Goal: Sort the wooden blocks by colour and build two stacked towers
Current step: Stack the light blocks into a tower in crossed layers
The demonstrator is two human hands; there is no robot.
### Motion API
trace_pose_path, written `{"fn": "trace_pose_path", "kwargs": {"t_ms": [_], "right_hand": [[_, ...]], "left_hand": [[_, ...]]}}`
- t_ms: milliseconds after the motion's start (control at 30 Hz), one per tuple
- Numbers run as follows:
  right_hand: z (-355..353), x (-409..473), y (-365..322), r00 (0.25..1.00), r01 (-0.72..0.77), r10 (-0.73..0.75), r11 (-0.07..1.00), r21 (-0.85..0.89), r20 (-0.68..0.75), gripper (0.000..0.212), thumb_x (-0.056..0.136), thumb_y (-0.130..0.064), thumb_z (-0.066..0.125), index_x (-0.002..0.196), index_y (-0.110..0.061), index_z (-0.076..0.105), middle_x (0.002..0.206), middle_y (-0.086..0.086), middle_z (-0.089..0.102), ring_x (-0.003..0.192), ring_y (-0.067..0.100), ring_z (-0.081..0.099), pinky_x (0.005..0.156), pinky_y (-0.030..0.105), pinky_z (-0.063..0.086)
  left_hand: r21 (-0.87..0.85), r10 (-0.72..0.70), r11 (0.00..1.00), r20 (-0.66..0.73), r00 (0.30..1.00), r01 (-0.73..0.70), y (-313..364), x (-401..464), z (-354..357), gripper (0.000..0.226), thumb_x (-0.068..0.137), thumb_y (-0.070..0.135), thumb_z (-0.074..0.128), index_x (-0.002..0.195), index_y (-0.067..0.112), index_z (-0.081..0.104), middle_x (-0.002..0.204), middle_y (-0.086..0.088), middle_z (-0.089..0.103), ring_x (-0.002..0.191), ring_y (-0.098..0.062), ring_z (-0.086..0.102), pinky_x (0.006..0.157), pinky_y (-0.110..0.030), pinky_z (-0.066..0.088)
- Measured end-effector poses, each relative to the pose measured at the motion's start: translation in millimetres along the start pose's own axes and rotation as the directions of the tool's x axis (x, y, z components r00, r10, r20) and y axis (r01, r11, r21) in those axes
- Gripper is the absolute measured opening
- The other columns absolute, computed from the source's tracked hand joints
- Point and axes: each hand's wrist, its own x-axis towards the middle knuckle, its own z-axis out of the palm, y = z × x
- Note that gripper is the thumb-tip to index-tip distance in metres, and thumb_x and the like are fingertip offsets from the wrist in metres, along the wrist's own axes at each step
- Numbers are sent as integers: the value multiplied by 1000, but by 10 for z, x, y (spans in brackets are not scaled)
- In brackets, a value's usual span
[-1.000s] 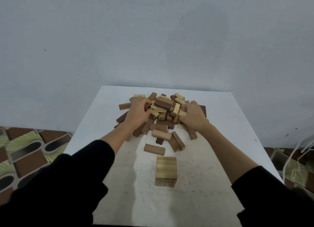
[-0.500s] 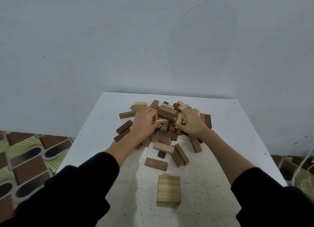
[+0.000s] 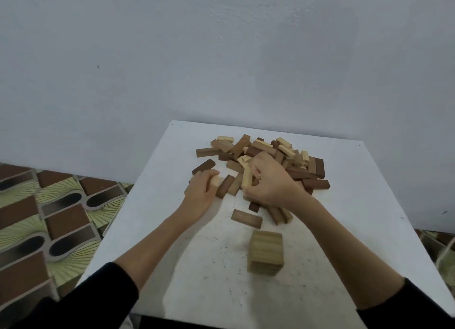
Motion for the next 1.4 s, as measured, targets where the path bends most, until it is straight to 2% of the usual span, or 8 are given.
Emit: {"fn": "trace_pose_path", "kwargs": {"t_ms": [133,333,600,700,867,1067,1300,1400], "right_hand": [[398,-146,-527,988,100,-80,983,-155,131,35,84,-10,60,68,-20,32,93,0,36,83,14,39,61,17,33],[1074,-227,-723,960,135,-79,972,-195,269,12,85,-8,60,97,-7,56,103,11,55,85,20,50,65,26,34],[1352,-137,-707,977,0,41,982,-191,209,40,75,-25,75,94,-12,43,118,10,36,104,23,38,77,25,30],[1347,-147,-719,994,-86,93,988,-130,52,38,73,-5,64,94,-11,32,120,10,28,110,25,32,86,23,31],[1366,-200,-663,985,-171,171,984,-55,8,35,89,1,48,123,-1,39,132,19,31,119,29,36,97,26,32],[1381,-296,-565,954,-281,251,940,-194,-165,30,92,-28,56,114,-8,53,115,7,50,105,20,43,89,30,40],[1380,-266,-570,965,-258,258,966,4,-53,28,98,-10,39,123,-4,51,122,10,48,99,16,44,78,19,33],[1402,-258,-562,969,-247,249,965,86,-6,31,94,-1,41,122,-4,54,120,11,50,98,18,49,82,22,44]], "left_hand": [[-95,-72,993,17,997,73,-82,-374,-219,26,88,6,60,108,17,48,80,9,50,69,-5,46,63,-8,37],[36,-116,993,62,991,114,-374,-766,-516,36,74,8,73,102,23,54,76,0,57,61,-5,47,60,-12,39],[250,-29,968,65,997,12,-542,-884,-619,62,62,31,88,112,18,56,100,7,50,84,-4,40,73,-4,32],[263,-29,965,56,998,13,-589,-895,-619,64,63,34,87,115,19,54,110,7,41,98,-7,33,79,0,27],[270,-52,963,97,994,24,-583,-876,-615,66,64,35,86,119,19,54,112,7,40,104,-9,32,79,-12,27],[244,-69,969,147,987,31,-552,-840,-612,76,65,32,86,129,18,48,122,5,40,107,-4,30,82,-11,27],[219,-88,975,203,975,42,-478,-822,-675,80,66,20,86,134,17,43,124,4,40,92,-3,41,71,-4,36],[185,-70,982,201,977,32,-463,-834,-656,77,67,14,85,132,15,44,123,1,42,83,0,46,68,0,37]]}}
